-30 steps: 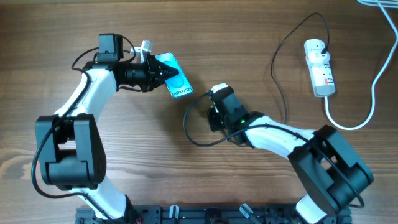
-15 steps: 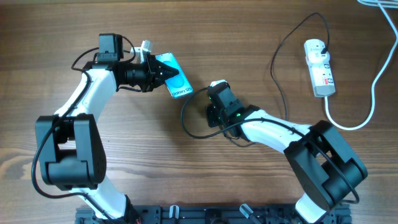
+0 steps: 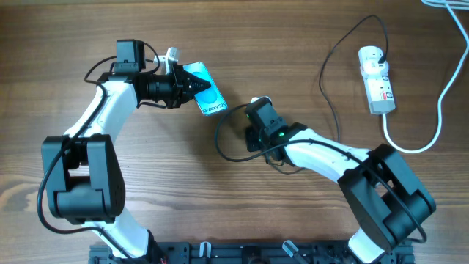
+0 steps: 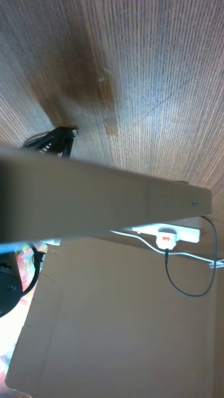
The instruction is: Plug charger to phone and switch on socket
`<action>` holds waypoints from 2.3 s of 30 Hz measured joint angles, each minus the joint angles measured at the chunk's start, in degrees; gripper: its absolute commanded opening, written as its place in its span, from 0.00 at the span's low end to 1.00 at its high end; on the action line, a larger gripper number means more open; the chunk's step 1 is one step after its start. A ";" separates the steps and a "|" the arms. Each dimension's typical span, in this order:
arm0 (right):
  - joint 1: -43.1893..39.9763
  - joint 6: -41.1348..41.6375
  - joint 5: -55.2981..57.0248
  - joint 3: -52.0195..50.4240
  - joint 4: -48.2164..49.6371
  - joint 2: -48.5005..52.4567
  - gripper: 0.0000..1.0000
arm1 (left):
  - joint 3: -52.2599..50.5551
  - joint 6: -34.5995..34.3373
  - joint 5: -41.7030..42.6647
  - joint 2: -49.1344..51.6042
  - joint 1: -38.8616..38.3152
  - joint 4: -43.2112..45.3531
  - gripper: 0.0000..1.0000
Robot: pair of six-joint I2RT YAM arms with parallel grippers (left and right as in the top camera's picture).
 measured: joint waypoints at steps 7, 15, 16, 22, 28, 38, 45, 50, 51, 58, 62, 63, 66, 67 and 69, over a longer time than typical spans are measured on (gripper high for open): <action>1.73 2.82 2.82 0.37 -2.38 -0.17 0.09 | 0.00 -0.02 0.00 0.00 0.00 -0.02 0.06; 2.03 5.14 3.21 0.59 -3.52 -0.17 0.04 | 0.00 0.00 0.00 0.00 0.00 -0.02 0.05; 2.01 5.11 2.89 1.05 -4.24 -0.13 0.04 | 0.00 -0.02 0.00 0.00 0.00 0.00 0.04; -2.34 2.03 -5.57 4.87 -16.31 -0.94 0.04 | 0.00 0.00 0.07 0.00 0.00 0.09 0.04; -10.91 -5.09 -24.26 1.46 -23.06 -16.22 0.05 | -0.04 -0.26 6.73 0.00 -0.28 8.46 0.04; -11.23 -8.76 -42.27 1.64 -26.88 -38.36 0.04 | -0.15 -6.10 11.17 0.00 -8.92 24.96 0.04; -11.23 -6.32 -49.22 1.62 -25.68 -38.88 0.04 | -0.15 -11.69 12.31 0.00 -14.93 34.77 0.04; -11.39 -2.32 -51.87 0.11 -16.50 -38.88 0.04 | -0.37 -19.15 16.09 0.00 -14.95 51.19 0.04; -11.74 -1.75 -52.28 -0.48 -15.82 -38.88 0.04 | -0.37 -21.38 16.74 0.00 -14.84 54.60 0.04; -20.15 -0.22 -58.77 -1.73 -12.33 -38.77 0.04 | -0.33 -32.48 20.63 -0.07 -12.11 63.67 0.04; -22.01 0.94 -63.32 -1.81 -6.71 -37.16 0.04 | -0.33 -34.80 22.23 -0.07 -11.06 63.82 0.04; -22.01 1.20 -63.95 -1.79 -6.03 -36.24 0.04 | -0.33 -35.23 22.60 -0.07 -11.02 63.82 0.04; -22.01 2.34 -66.31 -1.81 -3.23 -33.11 0.04 | -0.33 -35.87 23.04 -0.07 -11.02 63.84 0.04; -22.01 2.60 -67.04 -1.86 -2.36 -32.39 0.04 | -0.33 -36.06 23.15 -0.07 -11.02 63.84 0.04; -22.01 3.82 -68.26 -1.88 -0.24 -31.63 0.04 | -0.33 -36.20 23.50 -0.07 -11.02 64.83 0.04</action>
